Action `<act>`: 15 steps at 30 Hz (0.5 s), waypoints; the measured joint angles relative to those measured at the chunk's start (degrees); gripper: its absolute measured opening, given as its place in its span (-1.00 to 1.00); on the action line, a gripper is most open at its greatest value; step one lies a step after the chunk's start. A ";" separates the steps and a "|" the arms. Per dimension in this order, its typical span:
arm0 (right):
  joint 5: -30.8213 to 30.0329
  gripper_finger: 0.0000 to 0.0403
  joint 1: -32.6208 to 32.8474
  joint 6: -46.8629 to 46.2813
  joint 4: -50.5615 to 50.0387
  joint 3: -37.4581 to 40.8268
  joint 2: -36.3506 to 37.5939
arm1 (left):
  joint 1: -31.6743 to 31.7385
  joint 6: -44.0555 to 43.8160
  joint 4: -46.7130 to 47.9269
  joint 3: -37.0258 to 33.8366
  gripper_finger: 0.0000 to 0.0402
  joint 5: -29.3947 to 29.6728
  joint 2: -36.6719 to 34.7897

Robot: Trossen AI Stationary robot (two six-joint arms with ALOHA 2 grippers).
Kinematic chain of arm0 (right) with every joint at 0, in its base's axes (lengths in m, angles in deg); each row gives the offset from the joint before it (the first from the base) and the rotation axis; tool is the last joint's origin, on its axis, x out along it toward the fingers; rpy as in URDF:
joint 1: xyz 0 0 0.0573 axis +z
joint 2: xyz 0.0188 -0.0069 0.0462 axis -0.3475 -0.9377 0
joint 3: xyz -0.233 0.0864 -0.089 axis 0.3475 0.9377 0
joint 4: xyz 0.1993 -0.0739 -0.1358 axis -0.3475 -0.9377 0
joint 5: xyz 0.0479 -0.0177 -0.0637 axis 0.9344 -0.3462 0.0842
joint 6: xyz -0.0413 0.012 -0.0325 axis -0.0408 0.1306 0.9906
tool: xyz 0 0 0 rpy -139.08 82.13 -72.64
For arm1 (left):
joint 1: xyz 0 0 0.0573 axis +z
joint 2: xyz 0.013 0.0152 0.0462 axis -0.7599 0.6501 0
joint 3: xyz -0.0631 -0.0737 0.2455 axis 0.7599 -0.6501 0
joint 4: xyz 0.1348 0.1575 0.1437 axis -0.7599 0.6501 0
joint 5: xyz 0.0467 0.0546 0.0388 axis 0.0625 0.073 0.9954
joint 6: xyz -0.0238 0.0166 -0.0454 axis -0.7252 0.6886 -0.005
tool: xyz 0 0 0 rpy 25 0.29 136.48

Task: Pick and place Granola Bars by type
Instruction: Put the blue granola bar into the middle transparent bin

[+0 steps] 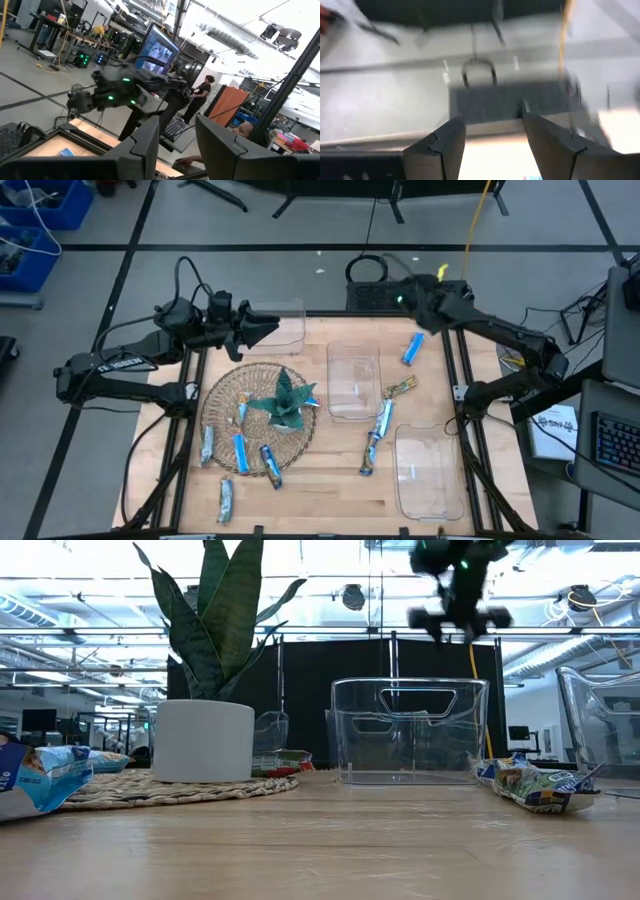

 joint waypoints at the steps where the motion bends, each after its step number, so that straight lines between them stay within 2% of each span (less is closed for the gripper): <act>1: 2.56 -0.03 -1.62 -2.18 -1.93 0.74 -0.14 | 0.02 -0.01 0.00 0.00 -0.33 0.00 0.00; 3: 6.90 -0.03 -3.98 -4.95 -4.29 2.69 -0.37 | 0.02 0.00 0.00 0.00 -0.33 0.00 0.00; 10: 15.39 -0.02 -6.66 -13.84 -4.54 9.78 -0.36 | 0.01 -1.00 0.00 0.00 -0.33 -0.02 0.00; 15: 19.00 -0.02 -6.23 -17.27 -4.11 15.53 -0.32 | 0.00 -1.09 0.00 0.00 -0.33 -0.46 0.00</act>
